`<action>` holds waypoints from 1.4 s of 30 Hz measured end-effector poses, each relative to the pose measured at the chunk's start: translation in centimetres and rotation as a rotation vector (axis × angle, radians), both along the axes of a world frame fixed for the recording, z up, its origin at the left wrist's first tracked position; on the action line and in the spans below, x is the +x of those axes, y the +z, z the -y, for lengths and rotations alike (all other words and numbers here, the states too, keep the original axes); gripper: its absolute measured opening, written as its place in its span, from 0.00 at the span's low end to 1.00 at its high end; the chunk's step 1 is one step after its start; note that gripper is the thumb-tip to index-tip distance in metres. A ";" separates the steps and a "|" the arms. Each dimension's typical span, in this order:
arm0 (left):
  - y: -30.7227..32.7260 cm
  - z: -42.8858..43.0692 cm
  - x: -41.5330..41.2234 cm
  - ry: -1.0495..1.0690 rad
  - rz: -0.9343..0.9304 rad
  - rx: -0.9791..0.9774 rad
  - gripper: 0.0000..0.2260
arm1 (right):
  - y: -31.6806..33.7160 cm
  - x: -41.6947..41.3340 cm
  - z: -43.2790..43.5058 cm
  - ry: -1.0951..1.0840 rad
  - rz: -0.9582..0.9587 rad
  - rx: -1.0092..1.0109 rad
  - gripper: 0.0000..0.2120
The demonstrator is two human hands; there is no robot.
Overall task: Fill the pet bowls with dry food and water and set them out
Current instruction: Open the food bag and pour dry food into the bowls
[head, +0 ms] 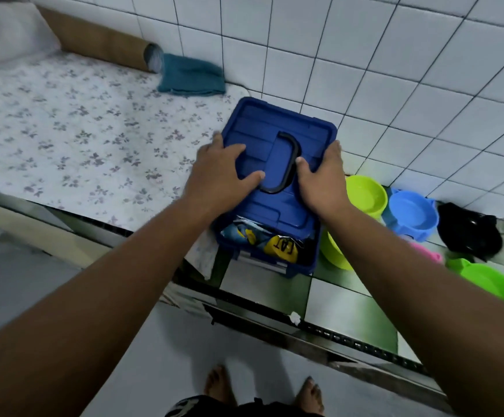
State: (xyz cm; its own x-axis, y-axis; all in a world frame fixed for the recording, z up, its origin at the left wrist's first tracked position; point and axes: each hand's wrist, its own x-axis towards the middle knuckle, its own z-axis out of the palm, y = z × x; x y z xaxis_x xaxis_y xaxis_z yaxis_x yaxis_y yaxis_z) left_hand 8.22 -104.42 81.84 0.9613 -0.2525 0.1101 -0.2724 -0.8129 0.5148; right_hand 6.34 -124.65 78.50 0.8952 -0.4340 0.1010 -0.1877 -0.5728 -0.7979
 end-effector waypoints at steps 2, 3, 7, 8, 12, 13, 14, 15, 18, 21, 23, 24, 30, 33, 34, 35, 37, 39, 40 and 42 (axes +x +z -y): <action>2.0 -2.4 1.8 0.052 0.046 0.036 0.34 | 2.3 2.0 -2.6 0.079 -0.036 -0.034 0.39; 2.7 -3.9 2.7 0.080 0.056 0.050 0.33 | 3.2 3.0 -4.3 0.117 -0.055 -0.028 0.40; 4.3 -10.5 5.4 0.159 0.024 0.086 0.35 | 4.9 6.5 -11.8 0.245 -0.125 0.029 0.44; 4.2 -12.1 5.9 0.170 0.004 0.093 0.35 | 4.7 7.2 -13.6 0.276 -0.144 0.037 0.46; 3.1 -17.0 7.0 0.195 -0.044 0.111 0.33 | 3.3 8.9 -18.8 0.314 -0.233 0.025 0.47; 2.7 -17.7 7.2 0.194 -0.041 0.118 0.32 | 3.0 9.2 -19.7 0.312 -0.250 -0.003 0.47; 2.3 -18.3 7.4 0.196 -0.042 0.125 0.32 | 2.8 9.3 -20.4 0.311 -0.266 -0.049 0.46; 1.8 -18.7 7.5 0.198 -0.049 0.133 0.32 | 2.7 9.4 -21.0 0.309 -0.279 -0.108 0.45; 0.4 -19.3 7.6 0.194 -0.048 0.172 0.33 | 2.1 9.4 -22.0 0.297 -0.314 -0.246 0.41; -0.7 -19.1 7.6 0.203 -0.031 0.219 0.32 | 1.2 9.2 -22.5 0.283 -0.302 -0.308 0.39; -0.9 -19.1 7.7 0.211 -0.019 0.240 0.32 | 1.2 9.4 -22.5 0.286 -0.323 -0.320 0.40; -0.9 -19.2 7.9 0.209 -0.022 0.250 0.33 | 1.4 9.6 -22.4 0.295 -0.346 -0.311 0.40; 0.3 -17.3 8.0 0.236 0.079 0.171 0.34 | 4.4 9.1 -16.3 0.320 -0.172 0.049 0.39; 1.4 -12.5 7.4 0.080 0.194 0.112 0.24 | 4.6 7.6 -9.5 0.245 -0.118 -0.071 0.29; 1.5 -10.3 7.0 -0.008 0.207 0.107 0.21 | 4.3 7.0 -7.2 0.232 -0.145 -0.120 0.25; 1.5 -8.1 6.6 -0.099 0.200 0.107 0.19 | 3.8 6.3 -5.1 0.230 -0.187 -0.170 0.21; 1.1 -3.7 5.5 -0.276 0.126 0.138 0.17 | 2.4 4.5 -1.6 0.247 -0.303 -0.256 0.15; -0.1 -0.1 4.6 -0.435 -0.008 0.242 0.18 | 1.1 2.4 0.9 0.322 -0.443 -0.332 0.17; -1.0 1.3 4.2 -0.506 -0.078 0.329 0.20 | 0.5 1.4 1.8 0.374 -0.505 -0.371 0.20; -2.9 3.0 3.6 -0.627 -0.173 0.523 0.24 | -0.4 -0.4 3.2 0.477 -0.586 -0.433 0.21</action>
